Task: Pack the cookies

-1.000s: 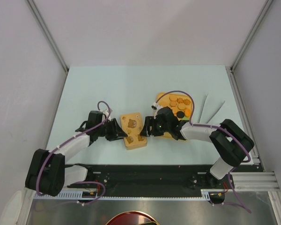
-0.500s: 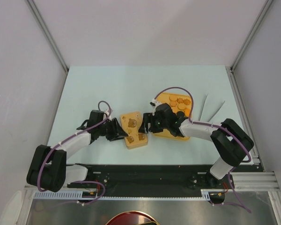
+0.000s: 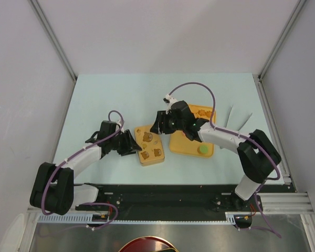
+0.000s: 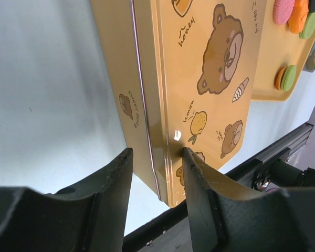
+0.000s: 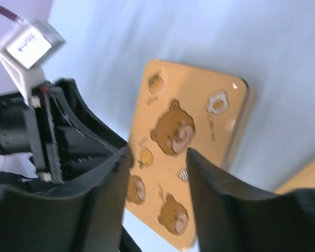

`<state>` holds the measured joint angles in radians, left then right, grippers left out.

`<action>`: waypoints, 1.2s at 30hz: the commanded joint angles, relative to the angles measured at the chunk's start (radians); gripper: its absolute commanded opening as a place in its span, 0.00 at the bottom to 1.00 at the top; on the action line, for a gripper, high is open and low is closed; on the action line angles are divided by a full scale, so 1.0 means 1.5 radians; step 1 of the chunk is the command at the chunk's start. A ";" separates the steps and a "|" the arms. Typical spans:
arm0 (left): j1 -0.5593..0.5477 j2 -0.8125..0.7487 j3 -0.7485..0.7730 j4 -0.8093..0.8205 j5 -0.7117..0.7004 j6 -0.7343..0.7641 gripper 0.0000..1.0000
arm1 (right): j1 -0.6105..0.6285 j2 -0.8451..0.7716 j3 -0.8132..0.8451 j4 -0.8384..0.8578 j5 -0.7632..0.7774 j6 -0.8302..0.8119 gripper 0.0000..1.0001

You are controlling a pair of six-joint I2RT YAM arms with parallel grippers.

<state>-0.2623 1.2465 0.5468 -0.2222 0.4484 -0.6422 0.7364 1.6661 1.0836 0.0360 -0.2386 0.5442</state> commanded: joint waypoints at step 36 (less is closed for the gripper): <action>0.021 0.056 0.235 -0.012 -0.068 0.069 0.36 | -0.054 0.144 0.117 0.021 -0.115 0.013 0.09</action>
<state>-0.2241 1.2881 0.8879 -0.2741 0.3511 -0.5652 0.6559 1.9953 1.2755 0.1059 -0.4465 0.5812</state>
